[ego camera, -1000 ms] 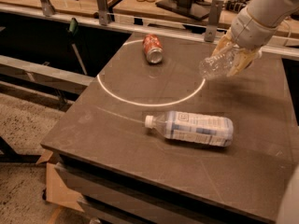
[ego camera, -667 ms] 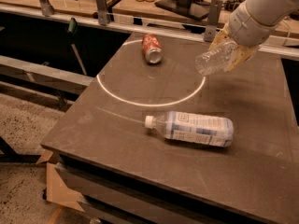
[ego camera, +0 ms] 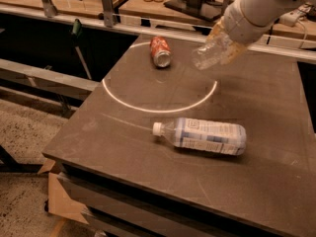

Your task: Move water bottle near coke can

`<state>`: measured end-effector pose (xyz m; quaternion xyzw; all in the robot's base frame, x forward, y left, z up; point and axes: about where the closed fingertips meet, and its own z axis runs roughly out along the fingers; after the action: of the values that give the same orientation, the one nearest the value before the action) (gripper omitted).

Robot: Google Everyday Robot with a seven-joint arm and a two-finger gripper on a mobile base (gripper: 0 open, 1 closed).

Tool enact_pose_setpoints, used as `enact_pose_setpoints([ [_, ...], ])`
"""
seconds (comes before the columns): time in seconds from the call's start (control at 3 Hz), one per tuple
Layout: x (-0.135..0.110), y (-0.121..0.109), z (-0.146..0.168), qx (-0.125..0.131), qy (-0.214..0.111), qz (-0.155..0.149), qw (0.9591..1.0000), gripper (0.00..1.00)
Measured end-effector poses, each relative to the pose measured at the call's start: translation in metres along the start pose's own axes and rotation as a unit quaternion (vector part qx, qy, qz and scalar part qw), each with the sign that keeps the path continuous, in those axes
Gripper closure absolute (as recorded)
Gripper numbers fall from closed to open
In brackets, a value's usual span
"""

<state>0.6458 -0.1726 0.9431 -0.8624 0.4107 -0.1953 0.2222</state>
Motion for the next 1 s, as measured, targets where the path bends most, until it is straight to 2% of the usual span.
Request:
enact_pose_setpoints([
  [0.33, -0.005, -0.033, 0.031, 0.013, -0.002, -0.029, 0.9995, 1.0],
  [0.67, -0.005, -0.049, 0.054, 0.015, -0.001, -0.043, 0.999, 1.0],
  [1.0, -0.003, -0.058, 0.084, 0.009, 0.009, -0.045, 0.9989, 0.82],
])
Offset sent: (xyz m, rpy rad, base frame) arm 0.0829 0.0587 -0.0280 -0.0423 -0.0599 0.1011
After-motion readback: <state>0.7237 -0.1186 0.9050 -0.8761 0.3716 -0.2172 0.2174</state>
